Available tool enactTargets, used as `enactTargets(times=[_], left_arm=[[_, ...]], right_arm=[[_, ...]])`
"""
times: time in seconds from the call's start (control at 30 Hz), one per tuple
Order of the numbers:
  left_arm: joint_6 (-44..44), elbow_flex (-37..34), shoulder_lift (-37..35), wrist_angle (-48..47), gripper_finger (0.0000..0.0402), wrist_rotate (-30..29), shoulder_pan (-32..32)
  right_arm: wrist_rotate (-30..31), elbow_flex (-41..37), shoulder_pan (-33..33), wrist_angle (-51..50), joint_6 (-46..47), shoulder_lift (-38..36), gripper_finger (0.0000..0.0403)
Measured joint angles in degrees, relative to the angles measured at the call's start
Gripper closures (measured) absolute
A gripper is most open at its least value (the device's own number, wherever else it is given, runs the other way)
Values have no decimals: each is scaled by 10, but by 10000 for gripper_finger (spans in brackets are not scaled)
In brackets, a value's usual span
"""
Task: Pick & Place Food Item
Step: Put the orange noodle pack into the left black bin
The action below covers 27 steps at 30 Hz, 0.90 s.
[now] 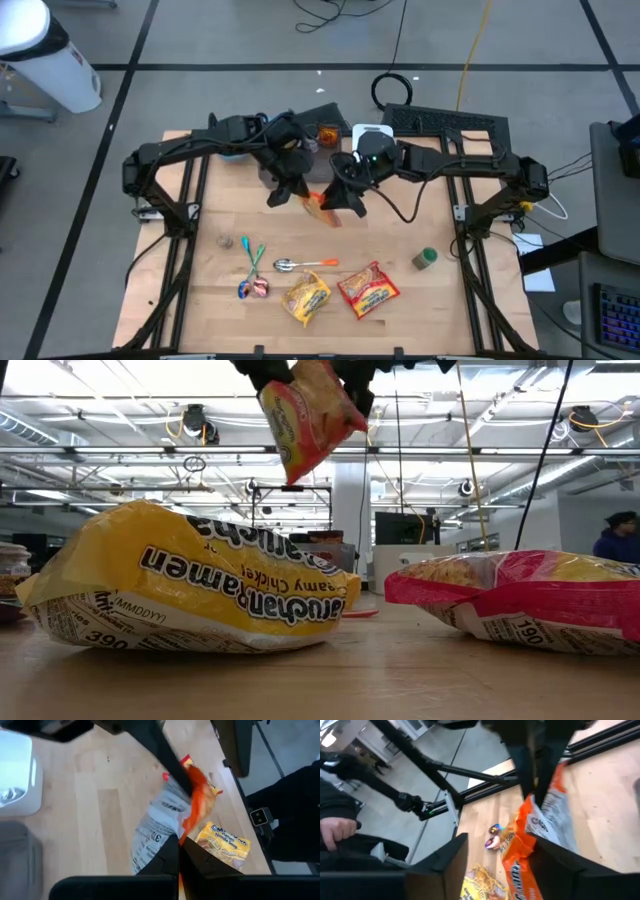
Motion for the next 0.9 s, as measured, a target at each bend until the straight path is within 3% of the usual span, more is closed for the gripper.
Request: enactTargets(times=[0.13, 0.3, 0.57, 0.9], left_arm=[[-5, 0, -5, -27, 400, 0, 8], [-6, 0, -12, -72, 400, 2, 20], [-12, 0, -37, -99, 401, -12, 49], [-17, 0, -105, -122, 401, -29, 157]], right_arm=[[4, 0, -16, 1, 12, 0, 197], [6, 0, -37, 5, 25, 0, 166], [48, 0, -60, 5, 18, 0, 161], [70, 0, -83, 5, 6, 0, 165]])
